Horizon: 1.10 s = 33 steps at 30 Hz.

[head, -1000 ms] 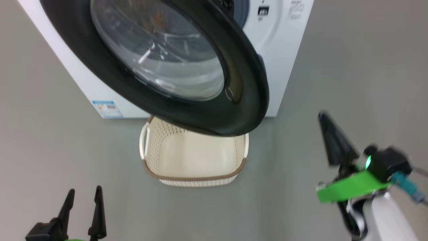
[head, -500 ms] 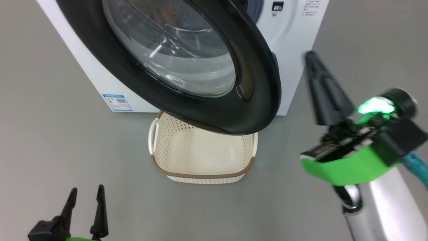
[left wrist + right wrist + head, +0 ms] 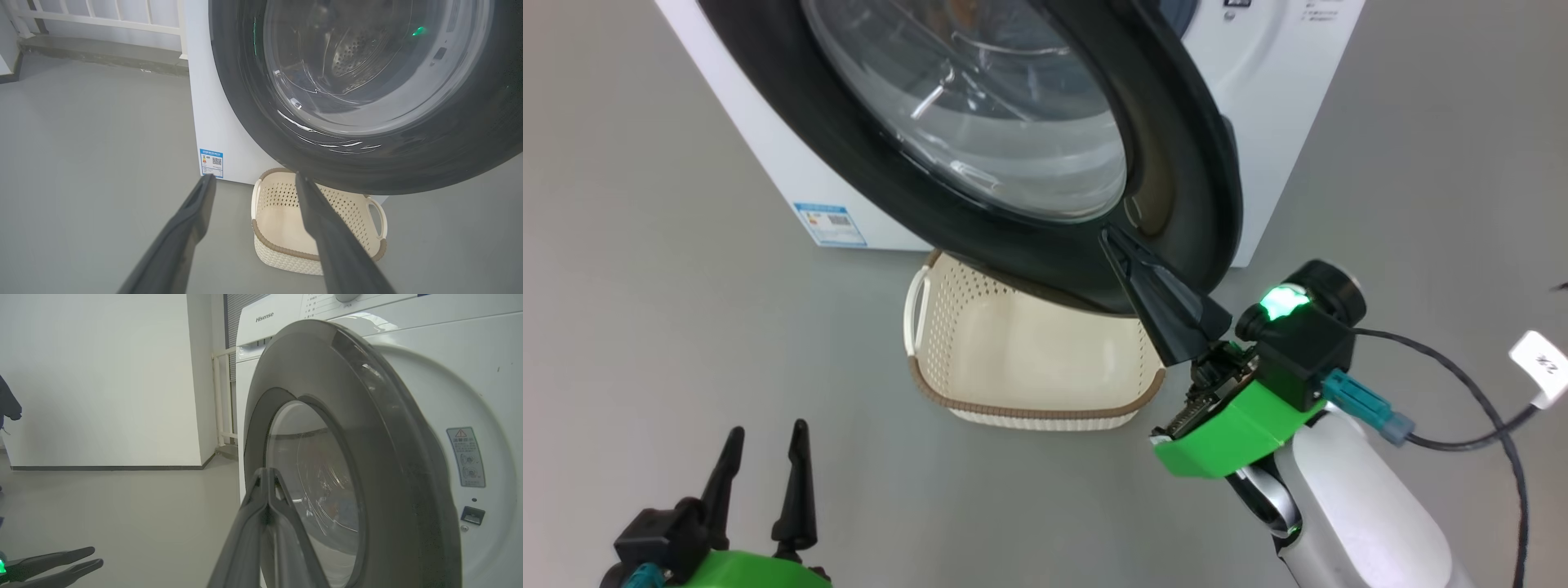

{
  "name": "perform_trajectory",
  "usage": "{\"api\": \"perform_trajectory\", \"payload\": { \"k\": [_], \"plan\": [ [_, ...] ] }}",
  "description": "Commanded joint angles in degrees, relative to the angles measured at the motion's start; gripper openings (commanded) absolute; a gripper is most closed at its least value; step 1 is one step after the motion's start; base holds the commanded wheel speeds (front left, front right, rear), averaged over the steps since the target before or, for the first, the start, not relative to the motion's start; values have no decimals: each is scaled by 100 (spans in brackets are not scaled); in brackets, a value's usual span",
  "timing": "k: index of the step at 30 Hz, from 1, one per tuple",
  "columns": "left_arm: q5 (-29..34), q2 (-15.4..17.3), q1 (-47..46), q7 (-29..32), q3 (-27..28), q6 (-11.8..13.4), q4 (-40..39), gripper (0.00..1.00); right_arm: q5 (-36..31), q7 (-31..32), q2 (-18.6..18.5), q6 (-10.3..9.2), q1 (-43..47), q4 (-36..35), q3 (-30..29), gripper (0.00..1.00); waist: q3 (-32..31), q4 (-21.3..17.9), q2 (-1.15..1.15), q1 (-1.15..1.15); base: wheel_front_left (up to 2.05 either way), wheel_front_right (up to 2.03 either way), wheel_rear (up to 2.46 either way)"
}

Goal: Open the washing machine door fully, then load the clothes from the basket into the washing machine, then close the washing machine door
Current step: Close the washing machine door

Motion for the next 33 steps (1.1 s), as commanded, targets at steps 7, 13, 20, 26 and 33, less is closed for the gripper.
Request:
{"api": "perform_trajectory", "payload": {
  "k": [7,13,20,26,33],
  "plan": [
    [-131,73,-270,-37,96,66,-143,100,142,-26,189,35,-99,358,14,0,312,76,0,0,0,0,0],
    [-135,73,-384,-37,185,54,-158,100,74,-26,222,35,-266,471,-278,0,519,58,0,0,0,0,0],
    [-217,73,-522,-37,157,50,-126,100,-43,-26,174,35,-519,498,-533,0,796,-9,0,0,0,0,0],
    [-222,73,-599,-37,189,15,-146,100,-112,-26,124,35,-750,506,-588,0,1016,-69,0,0,0,0,0],
    [-159,73,-673,-37,290,-47,-158,100,-175,-26,25,35,-1042,526,-609,0,1251,-143,0,0,0,0,0]
  ]
}}
